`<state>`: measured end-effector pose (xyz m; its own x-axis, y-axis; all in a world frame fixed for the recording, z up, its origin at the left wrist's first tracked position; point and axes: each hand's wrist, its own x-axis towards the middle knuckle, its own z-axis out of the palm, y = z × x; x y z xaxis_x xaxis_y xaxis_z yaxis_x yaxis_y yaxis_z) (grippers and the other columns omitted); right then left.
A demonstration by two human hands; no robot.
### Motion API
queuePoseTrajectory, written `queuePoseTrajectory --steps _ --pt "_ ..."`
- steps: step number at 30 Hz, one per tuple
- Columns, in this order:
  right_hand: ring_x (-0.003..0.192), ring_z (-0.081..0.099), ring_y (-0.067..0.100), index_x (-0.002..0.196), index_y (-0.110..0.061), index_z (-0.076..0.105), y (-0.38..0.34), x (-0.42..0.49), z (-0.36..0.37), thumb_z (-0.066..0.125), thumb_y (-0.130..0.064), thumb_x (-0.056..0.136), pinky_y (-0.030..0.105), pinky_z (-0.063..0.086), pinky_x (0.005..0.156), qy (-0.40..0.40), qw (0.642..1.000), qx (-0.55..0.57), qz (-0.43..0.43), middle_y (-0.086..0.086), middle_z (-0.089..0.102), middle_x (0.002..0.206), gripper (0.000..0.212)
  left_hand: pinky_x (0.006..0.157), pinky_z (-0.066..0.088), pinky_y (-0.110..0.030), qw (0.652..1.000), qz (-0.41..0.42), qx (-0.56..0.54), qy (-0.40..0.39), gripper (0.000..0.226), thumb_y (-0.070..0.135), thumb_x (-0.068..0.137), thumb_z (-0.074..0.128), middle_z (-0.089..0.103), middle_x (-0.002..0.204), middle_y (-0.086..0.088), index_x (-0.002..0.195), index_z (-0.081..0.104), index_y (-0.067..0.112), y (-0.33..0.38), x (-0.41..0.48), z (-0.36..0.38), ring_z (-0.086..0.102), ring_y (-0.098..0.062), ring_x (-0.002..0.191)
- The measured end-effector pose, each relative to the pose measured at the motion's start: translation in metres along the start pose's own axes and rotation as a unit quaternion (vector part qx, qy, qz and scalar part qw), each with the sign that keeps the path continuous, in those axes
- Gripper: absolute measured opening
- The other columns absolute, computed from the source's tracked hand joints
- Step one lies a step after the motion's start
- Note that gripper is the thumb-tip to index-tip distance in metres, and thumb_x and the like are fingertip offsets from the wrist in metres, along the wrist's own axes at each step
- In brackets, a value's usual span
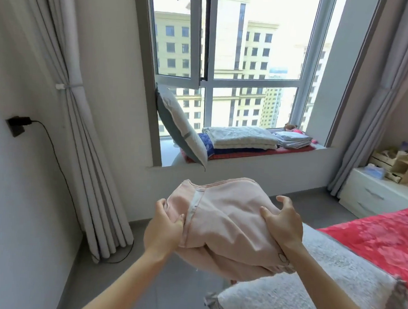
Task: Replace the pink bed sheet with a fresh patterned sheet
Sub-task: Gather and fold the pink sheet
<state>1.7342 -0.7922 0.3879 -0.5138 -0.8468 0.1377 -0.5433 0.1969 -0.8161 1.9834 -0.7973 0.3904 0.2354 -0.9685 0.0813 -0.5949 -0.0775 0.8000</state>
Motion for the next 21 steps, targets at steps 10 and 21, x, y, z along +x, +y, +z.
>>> queuePoseTrajectory --steps 10,21 --pt "0.104 0.057 0.033 0.13 -0.013 0.046 -0.059 0.187 0.141 0.065 -0.027 0.086 0.036 0.043 0.079 0.138 0.984 0.003 0.111 0.012 0.063 0.114 0.05 0.092 0.045 -0.036 0.977 0.115 0.021 -0.178 0.06 0.03 0.09 0.055 0.057 0.127 -0.009 0.141 0.025 0.018 0.026 0.321 0.055 0.056 -0.031 0.112" --pt "0.106 0.057 0.037 0.129 -0.013 0.048 -0.049 0.394 0.197 0.068 -0.027 0.084 0.039 0.043 0.082 0.258 0.952 -0.043 0.159 0.017 0.062 0.116 0.051 0.09 0.042 -0.031 0.934 0.188 0.012 -0.302 0.063 0.026 0.09 0.055 0.058 0.128 -0.009 0.145 0.023 0.021 0.094 0.544 0.203 0.056 -0.029 0.114"
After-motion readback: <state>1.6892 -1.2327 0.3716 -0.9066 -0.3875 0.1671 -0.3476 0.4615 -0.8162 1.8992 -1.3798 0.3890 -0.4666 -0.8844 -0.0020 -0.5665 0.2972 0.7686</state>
